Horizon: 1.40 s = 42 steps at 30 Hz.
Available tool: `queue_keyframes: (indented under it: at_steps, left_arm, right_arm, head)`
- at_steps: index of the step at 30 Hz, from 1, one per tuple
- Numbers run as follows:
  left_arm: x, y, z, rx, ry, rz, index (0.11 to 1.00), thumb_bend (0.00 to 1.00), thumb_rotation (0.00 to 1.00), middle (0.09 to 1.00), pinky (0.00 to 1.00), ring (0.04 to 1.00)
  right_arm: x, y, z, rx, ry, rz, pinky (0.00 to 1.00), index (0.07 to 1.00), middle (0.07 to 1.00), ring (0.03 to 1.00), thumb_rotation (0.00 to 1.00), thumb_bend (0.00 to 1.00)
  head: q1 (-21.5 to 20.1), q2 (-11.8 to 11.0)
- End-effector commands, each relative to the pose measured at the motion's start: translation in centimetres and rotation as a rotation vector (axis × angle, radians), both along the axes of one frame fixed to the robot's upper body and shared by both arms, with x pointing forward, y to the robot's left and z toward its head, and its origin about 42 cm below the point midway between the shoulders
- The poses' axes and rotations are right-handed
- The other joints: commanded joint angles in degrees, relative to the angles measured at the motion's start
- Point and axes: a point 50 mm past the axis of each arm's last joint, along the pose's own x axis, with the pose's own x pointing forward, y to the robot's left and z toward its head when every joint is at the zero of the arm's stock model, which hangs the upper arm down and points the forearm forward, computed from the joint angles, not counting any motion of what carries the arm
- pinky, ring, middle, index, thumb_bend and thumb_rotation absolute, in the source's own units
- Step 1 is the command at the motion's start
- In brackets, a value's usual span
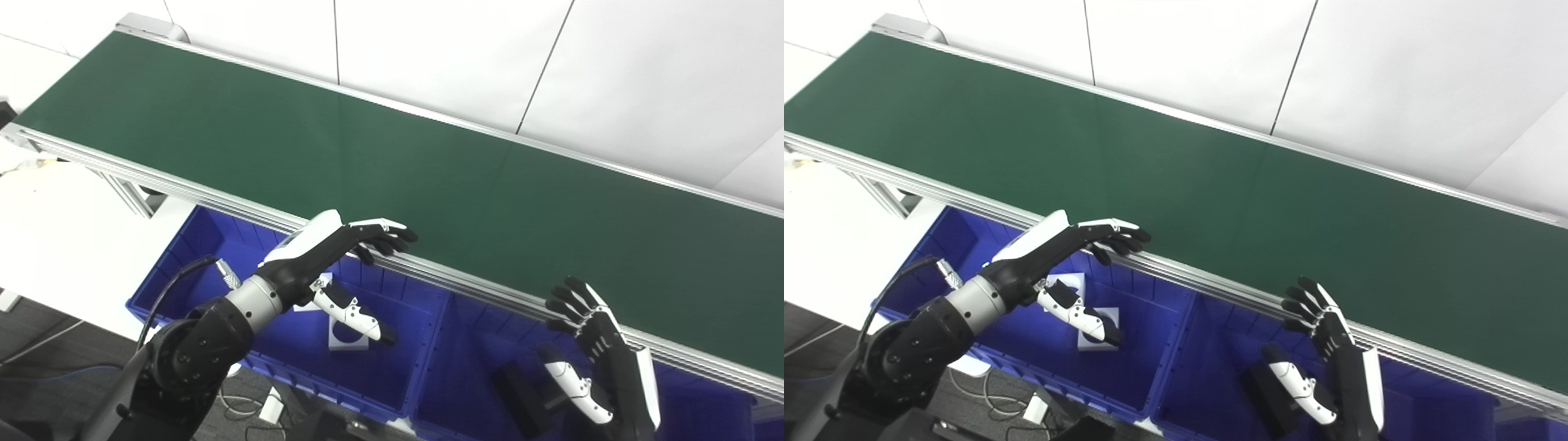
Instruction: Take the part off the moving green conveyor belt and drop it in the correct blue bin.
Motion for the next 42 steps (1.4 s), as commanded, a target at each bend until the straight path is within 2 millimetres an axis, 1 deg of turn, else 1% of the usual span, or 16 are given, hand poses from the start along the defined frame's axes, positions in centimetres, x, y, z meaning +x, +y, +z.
queue_keyframes:
  at_steps: [1,5,8,12,16,20,21,25,26,27,30,33,34,35,37,42]
  left_arm:
    - [0.2,-0.4,-0.1,-0.122,-0.026,-0.030,0.799,0.92,0.35,0.804,0.72,0.776]
    - [0.6,-1.8,-2.5,-0.334,0.019,-0.049,0.805,0.96,0.33,0.808,0.77,0.798]
    - [1.1,-2.9,-4.3,-0.443,0.039,-0.066,0.841,0.99,0.33,0.838,0.81,0.831]
    - [2.1,-4.4,-6.7,-0.520,0.061,-0.096,0.869,1.00,0.33,0.863,0.83,0.849]
    - [3.0,-4.9,-8.4,-0.563,0.085,-0.120,0.878,1.00,0.35,0.866,0.82,0.842]
    - [3.7,-4.3,-9.5,-0.588,0.111,-0.132,0.875,1.00,0.35,0.864,0.83,0.843]
    - [3.9,-4.1,-9.7,-0.597,0.114,-0.133,0.876,1.00,0.35,0.857,0.83,0.842]
    - [4.3,-2.8,-10.4,-0.625,0.114,-0.118,0.872,1.00,0.33,0.842,0.82,0.836]
    - [4.3,-2.6,-10.6,-0.633,0.116,-0.109,0.868,1.00,0.32,0.839,0.82,0.834]
    - [4.3,-2.4,-10.7,-0.639,0.118,-0.102,0.865,1.00,0.31,0.836,0.82,0.831]
    - [4.3,-1.8,-11.3,-0.647,0.118,-0.079,0.858,1.00,0.31,0.828,0.81,0.823]
    - [4.2,-0.9,-11.8,-0.658,0.115,-0.065,0.858,1.00,0.29,0.830,0.82,0.822]
    - [4.2,-0.7,-11.9,-0.663,0.114,-0.062,0.858,1.00,0.27,0.834,0.82,0.825]
    - [4.2,-0.4,-12.1,-0.666,0.111,-0.056,0.858,1.00,0.27,0.835,0.82,0.826]
    - [4.2,0.1,-12.4,-0.665,0.104,-0.050,0.849,1.00,0.26,0.834,0.82,0.823]
    - [4.2,0.9,-13.3,-0.671,0.110,-0.039,0.831,1.00,0.27,0.825,0.81,0.812]
  right_arm:
    - [0.0,0.6,0.8,0.025,-0.065,0.003,0.66,0.865,0.815,0.768,0.48,0.63]
    - [-0.1,0.9,0.7,0.033,-0.058,0.001,0.67,0.862,0.816,0.770,0.47,0.63]
    - [-0.1,1.1,0.6,0.031,-0.059,0.001,0.68,0.863,0.819,0.774,0.48,0.63]
    - [-0.1,1.7,0.6,0.030,-0.058,0.000,0.68,0.861,0.819,0.775,0.51,0.65]
    - [-0.2,2.3,0.4,0.041,-0.052,0.002,0.68,0.865,0.824,0.781,0.58,0.66]
    - [-0.2,3.0,0.1,0.054,-0.049,0.006,0.69,0.871,0.826,0.788,0.61,0.68]
    - [-0.2,3.2,0.1,0.054,-0.049,0.005,0.70,0.873,0.827,0.790,0.63,0.69]
    - [-0.2,4.2,-0.3,0.070,-0.044,-0.002,0.70,0.872,0.826,0.789,0.65,0.69]
    - [-0.2,4.4,-0.4,0.073,-0.044,-0.003,0.70,0.872,0.827,0.792,0.65,0.69]
    - [-0.2,4.6,-0.5,0.076,-0.043,-0.003,0.70,0.872,0.828,0.794,0.66,0.69]
    - [-0.2,5.3,-0.8,0.082,-0.037,-0.004,0.71,0.873,0.831,0.800,0.65,0.68]
    - [0.0,6.1,-1.0,0.078,-0.038,-0.009,0.71,0.868,0.826,0.795,0.65,0.68]
    - [0.0,6.3,-1.1,0.077,-0.038,-0.010,0.71,0.867,0.825,0.793,0.65,0.68]
    - [0.1,6.6,-1.2,0.075,-0.038,-0.010,0.71,0.867,0.824,0.792,0.65,0.68]
    - [0.2,6.9,-1.4,0.069,-0.039,-0.011,0.71,0.866,0.825,0.793,0.66,0.69]
    - [0.4,7.3,-1.7,0.057,-0.040,-0.014,0.72,0.872,0.824,0.799,0.68,0.70]
  head:
    - [-1.9,-0.2]
    - [-4.2,-0.4]
    - [-5.6,-0.5]
    - [-9.5,-0.6]
    - [-13.6,-0.9]
    - [-17.6,-1.2]
    - [-17.6,-1.2]
    - [-24.8,-2.0]
    - [-24.8,-2.0]
    - [-27.1,-2.2]
    - [-29.4,-2.5]
    - [-34.3,-2.8]
    - [-34.3,-2.8]
    - [-36.2,-3.0]
    - [-37.1,-3.1]
    - [-35.7,-3.2]
